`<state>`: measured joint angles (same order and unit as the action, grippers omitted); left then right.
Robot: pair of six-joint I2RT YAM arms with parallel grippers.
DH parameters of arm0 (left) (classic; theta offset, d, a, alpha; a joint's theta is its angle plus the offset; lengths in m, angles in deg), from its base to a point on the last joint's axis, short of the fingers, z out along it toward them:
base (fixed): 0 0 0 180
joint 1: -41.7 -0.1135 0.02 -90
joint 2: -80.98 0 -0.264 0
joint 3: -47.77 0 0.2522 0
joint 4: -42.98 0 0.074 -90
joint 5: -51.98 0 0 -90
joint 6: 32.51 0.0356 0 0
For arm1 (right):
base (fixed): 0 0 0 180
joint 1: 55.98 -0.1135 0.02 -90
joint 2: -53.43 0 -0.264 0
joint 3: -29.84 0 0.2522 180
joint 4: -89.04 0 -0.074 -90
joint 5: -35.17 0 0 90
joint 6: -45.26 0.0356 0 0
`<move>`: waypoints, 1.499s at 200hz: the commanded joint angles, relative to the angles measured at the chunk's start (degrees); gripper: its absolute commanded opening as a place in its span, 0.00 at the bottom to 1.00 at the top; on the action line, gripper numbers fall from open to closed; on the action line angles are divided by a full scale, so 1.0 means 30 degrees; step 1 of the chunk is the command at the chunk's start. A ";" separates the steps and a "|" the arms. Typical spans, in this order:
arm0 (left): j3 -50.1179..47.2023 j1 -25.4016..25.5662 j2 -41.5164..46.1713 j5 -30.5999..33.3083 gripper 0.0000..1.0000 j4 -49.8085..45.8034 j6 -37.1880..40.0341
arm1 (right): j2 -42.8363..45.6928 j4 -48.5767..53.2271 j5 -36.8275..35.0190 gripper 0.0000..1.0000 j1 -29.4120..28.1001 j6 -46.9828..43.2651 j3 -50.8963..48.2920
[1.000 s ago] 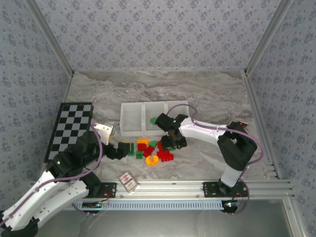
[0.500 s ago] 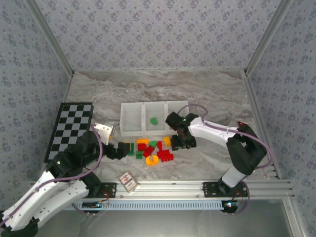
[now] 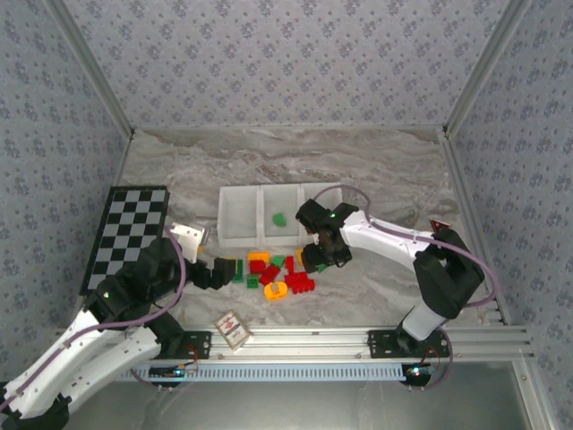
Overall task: Sort the legos into containers by color
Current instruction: Rotate the lego at the center of the table, then pick up the lego from the center of the table.
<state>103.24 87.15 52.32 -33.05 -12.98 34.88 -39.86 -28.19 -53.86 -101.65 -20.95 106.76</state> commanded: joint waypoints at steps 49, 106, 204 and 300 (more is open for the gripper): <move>-0.0077 0.0113 0.0017 0.0120 1.00 0.0249 -0.0082 | -0.1499 0.0408 -0.0148 0.89 0.0105 -0.2411 0.0389; -0.0077 0.0100 0.0006 0.0154 1.00 0.0265 -0.0094 | -0.2104 0.0010 -0.0512 0.87 0.0299 -0.3037 0.0514; -0.0099 0.0090 0.0004 0.0177 1.00 0.0230 -0.0083 | -0.2973 -0.0136 -0.0785 0.65 0.0487 -0.3156 0.1242; -0.0047 0.0112 0.0092 0.0181 1.00 0.0208 -0.0080 | -0.2925 0.1128 -0.1476 0.33 0.0074 -0.3187 0.2621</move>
<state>103.22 87.15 52.32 -33.01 -12.98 34.90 -48.85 -28.28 -56.22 -100.69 -30.66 111.57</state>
